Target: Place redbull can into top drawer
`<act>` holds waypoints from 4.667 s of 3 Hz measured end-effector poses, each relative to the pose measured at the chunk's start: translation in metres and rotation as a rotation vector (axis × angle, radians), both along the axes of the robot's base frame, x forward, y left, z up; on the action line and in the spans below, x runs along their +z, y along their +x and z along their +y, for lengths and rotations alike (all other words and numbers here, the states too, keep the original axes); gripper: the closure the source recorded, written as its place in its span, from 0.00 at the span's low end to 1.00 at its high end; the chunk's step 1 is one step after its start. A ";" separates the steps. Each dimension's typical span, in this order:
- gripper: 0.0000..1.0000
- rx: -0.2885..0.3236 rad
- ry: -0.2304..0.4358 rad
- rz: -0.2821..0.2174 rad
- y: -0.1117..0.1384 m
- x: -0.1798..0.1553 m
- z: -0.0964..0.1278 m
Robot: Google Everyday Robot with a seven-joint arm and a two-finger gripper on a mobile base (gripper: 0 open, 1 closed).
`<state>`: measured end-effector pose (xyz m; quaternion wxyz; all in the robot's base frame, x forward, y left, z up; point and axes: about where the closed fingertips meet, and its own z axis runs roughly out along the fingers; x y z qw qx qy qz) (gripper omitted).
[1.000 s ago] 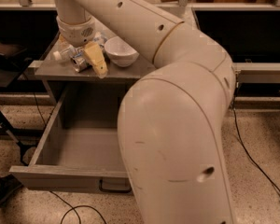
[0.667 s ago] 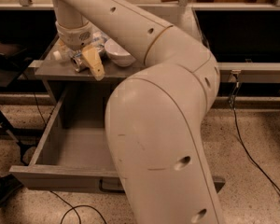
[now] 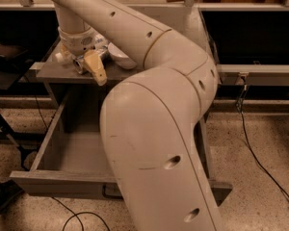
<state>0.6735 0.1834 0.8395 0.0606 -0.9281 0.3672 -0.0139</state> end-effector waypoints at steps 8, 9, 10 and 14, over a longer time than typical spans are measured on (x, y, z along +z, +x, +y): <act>0.30 0.059 -0.134 -0.088 0.030 0.006 0.001; 0.30 0.059 -0.149 -0.083 0.031 0.002 -0.006; 0.30 0.058 -0.159 -0.078 0.032 -0.002 -0.012; 1.00 0.129 -0.129 -0.094 0.028 0.013 -0.006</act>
Offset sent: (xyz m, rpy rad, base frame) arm -0.0091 -0.0323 0.0044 -0.1180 0.0540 -0.0170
